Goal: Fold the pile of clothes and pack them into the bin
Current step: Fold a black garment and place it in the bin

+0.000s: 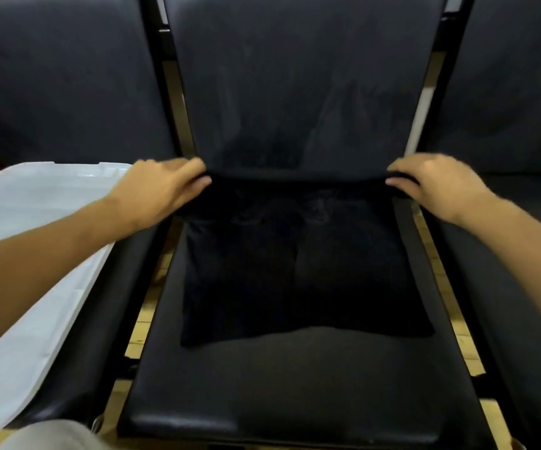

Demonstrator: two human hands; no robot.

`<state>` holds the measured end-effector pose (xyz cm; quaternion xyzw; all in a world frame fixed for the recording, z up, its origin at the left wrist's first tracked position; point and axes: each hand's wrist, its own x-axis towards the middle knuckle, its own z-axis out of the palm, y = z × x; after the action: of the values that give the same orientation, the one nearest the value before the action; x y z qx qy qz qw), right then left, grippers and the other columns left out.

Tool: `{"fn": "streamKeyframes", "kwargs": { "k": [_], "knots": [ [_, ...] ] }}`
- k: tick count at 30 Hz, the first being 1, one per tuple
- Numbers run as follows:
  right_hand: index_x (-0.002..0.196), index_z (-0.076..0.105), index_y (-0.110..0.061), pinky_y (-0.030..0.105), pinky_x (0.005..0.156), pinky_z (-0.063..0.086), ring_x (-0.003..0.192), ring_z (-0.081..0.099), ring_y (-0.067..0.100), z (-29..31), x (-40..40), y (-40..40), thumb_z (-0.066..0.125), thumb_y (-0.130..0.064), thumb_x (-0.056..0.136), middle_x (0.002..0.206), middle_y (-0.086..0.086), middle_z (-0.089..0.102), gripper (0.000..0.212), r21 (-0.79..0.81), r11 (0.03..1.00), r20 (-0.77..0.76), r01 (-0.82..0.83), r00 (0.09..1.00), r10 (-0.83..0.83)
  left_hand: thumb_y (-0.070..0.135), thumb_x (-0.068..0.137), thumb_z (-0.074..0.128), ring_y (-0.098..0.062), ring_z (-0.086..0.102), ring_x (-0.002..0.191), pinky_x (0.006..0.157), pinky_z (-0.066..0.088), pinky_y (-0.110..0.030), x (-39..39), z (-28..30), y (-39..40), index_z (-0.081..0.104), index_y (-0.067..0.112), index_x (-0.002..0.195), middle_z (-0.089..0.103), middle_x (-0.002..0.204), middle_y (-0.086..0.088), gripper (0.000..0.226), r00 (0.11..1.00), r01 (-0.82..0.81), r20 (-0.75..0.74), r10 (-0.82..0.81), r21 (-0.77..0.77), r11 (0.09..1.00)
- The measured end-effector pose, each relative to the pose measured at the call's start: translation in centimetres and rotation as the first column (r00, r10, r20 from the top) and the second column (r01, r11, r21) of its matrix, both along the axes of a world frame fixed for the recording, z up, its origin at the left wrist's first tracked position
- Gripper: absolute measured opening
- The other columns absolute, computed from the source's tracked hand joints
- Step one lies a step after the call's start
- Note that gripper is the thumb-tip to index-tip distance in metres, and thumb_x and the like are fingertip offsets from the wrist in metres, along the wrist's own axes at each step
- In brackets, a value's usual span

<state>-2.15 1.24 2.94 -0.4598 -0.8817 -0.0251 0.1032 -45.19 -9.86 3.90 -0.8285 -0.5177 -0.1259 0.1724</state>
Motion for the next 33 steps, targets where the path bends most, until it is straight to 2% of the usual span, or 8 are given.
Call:
{"fn": "streamKeyframes", "kwargs": {
  "k": [4, 8, 11, 14, 21, 27, 30, 33],
  "knots": [
    [0.110, 0.062, -0.019, 0.045, 0.078, 0.056, 0.095, 0.064, 0.029, -3.8, 2.2, -5.9, 0.072, -0.014, 0.084, 0.104, 0.004, 0.060, 0.028, -0.160, 0.978, 0.072, -0.130, 0.987, 0.143, 0.045, 0.102, 0.033, -0.031, 0.060, 0.047, 0.034, 0.043, -0.032, 2.1, -4.2, -7.1, 0.050, 0.019, 0.096, 0.061, 0.079, -0.006, 0.031, 0.979, 0.157, -0.118, -0.166, -0.077, 0.985],
    [0.120, 0.057, -0.029, 0.028, 0.096, 0.044, 0.116, 0.050, 0.012, -7.2, 3.5, -12.2, 0.060, -0.010, 0.088, 0.121, -0.009, 0.048, 0.037, -0.397, 0.916, 0.203, -0.051, 0.969, 0.142, 0.057, 0.102, 0.026, -0.011, 0.067, 0.069, 0.043, 0.048, -0.026, 2.6, -9.1, -13.3, 0.053, 0.027, 0.108, 0.062, 0.097, 0.007, 0.042, 0.954, 0.163, -0.169, -0.246, -0.396, 0.903],
    [0.100, 0.069, -0.030, 0.020, 0.082, 0.044, 0.099, 0.055, 0.002, -7.7, 3.7, -14.0, 0.061, -0.010, 0.089, 0.111, -0.014, 0.055, 0.024, -0.495, 0.864, -0.072, 0.086, 0.988, -0.140, 0.063, 0.100, 0.022, -0.002, 0.064, 0.083, 0.054, 0.043, -0.017, 2.5, -9.5, -14.3, 0.055, 0.034, 0.111, 0.058, 0.101, 0.016, 0.045, 0.980, 0.085, -0.119, -0.161, -0.484, 0.871],
    [0.085, 0.073, -0.021, 0.028, 0.079, 0.049, 0.091, 0.061, 0.012, -8.1, 3.0, -14.8, 0.066, -0.020, 0.090, 0.103, -0.006, 0.058, 0.009, -0.510, 0.823, -0.274, 0.251, 0.859, -0.432, 0.065, 0.098, 0.013, -0.005, 0.061, 0.085, 0.062, 0.042, -0.020, 4.4, -7.9, -11.4, 0.057, 0.033, 0.105, 0.055, 0.097, 0.016, 0.055, 0.994, 0.038, -0.070, -0.087, -0.521, 0.853],
    [0.136, 0.042, -0.006, 0.040, 0.099, 0.045, 0.122, 0.050, 0.035, -7.1, 0.7, -14.4, 0.078, -0.033, 0.083, 0.133, 0.018, 0.049, 0.069, -0.608, 0.586, -0.014, 0.535, 0.731, -0.682, 0.045, 0.101, 0.039, -0.014, 0.052, 0.100, 0.088, 0.048, -0.037, 14.8, -7.7, 0.1, 0.051, 0.025, 0.117, 0.050, 0.112, 0.007, 0.028, 0.999, 0.029, 0.052, 0.001, -0.577, 0.816],
    [0.132, 0.050, -0.015, 0.036, 0.091, 0.049, 0.118, 0.057, 0.029, -5.8, 0.4, -14.2, 0.071, -0.042, 0.085, 0.129, 0.007, 0.056, 0.058, -0.717, 0.458, 0.168, 0.526, 0.768, -0.619, 0.033, 0.092, 0.063, -0.024, 0.030, 0.139, 0.114, 0.025, -0.042, 24.8, -8.3, 8.0, 0.022, 0.019, 0.153, 0.033, 0.151, -0.004, 0.074, 0.996, -0.030, 0.039, 0.078, -0.691, 0.723],
    [0.140, 0.046, -0.018, 0.035, 0.095, 0.049, 0.123, 0.055, 0.027, -5.9, 1.9, -13.4, 0.069, -0.041, 0.084, 0.135, 0.006, 0.052, 0.065, -0.788, 0.413, 0.125, 0.456, 0.776, -0.618, 0.025, 0.088, 0.067, -0.023, 0.046, 0.123, 0.109, 0.027, -0.039, 28.9, -8.6, 10.5, 0.032, 0.024, 0.147, 0.054, 0.126, 0.000, 0.069, 0.989, -0.047, 0.049, 0.141, -0.797, 0.602],
    [0.139, 0.052, -0.020, 0.032, 0.093, 0.051, 0.118, 0.058, 0.023, -5.6, 4.4, -12.6, 0.069, -0.043, 0.079, 0.135, 0.004, 0.056, 0.066, -0.856, 0.358, 0.010, 0.373, 0.705, -0.709, 0.021, 0.087, 0.067, -0.015, 0.054, 0.092, 0.100, 0.040, -0.038, 31.2, -8.7, 11.5, 0.058, 0.032, 0.108, 0.054, 0.089, 0.009, 0.026, 0.965, 0.020, 0.155, 0.213, -0.849, 0.529]
  ]
}}
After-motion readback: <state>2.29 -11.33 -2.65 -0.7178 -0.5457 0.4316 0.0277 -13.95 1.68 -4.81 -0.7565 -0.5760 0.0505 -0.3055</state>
